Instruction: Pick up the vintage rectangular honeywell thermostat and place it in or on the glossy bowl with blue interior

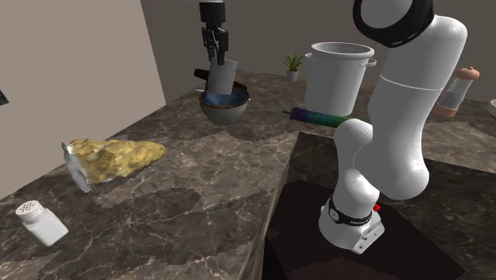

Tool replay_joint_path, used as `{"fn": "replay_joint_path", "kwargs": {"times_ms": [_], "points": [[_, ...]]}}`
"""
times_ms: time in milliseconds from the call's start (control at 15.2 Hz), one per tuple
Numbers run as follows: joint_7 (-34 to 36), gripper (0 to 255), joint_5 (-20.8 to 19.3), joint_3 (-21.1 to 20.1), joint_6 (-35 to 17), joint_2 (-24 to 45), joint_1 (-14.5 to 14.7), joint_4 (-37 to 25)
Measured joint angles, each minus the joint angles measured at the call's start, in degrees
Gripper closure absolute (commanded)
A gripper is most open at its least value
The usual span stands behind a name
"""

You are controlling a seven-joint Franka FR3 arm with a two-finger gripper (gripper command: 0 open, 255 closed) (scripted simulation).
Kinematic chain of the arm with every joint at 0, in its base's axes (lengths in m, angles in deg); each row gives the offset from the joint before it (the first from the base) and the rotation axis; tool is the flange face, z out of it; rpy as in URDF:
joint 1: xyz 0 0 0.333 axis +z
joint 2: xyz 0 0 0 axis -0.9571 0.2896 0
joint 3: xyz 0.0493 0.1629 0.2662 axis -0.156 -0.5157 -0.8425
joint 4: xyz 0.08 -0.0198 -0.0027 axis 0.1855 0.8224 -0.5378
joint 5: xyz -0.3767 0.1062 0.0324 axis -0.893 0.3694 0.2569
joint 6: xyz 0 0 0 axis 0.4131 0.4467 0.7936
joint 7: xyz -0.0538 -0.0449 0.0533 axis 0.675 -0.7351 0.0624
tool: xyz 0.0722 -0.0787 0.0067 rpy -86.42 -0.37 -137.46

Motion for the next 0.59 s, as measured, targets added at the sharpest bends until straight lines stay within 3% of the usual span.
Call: {"fn": "replay_joint_path", "kwargs": {"times_ms": [330, 594], "points": [[1.0, 255, -1.4, -0.6, -4.0, -1.9, 0.3, 5.2], [1.2, 255, -1.5, -0.7, -4.6, -2.1, 0.3, 6.0]]}}
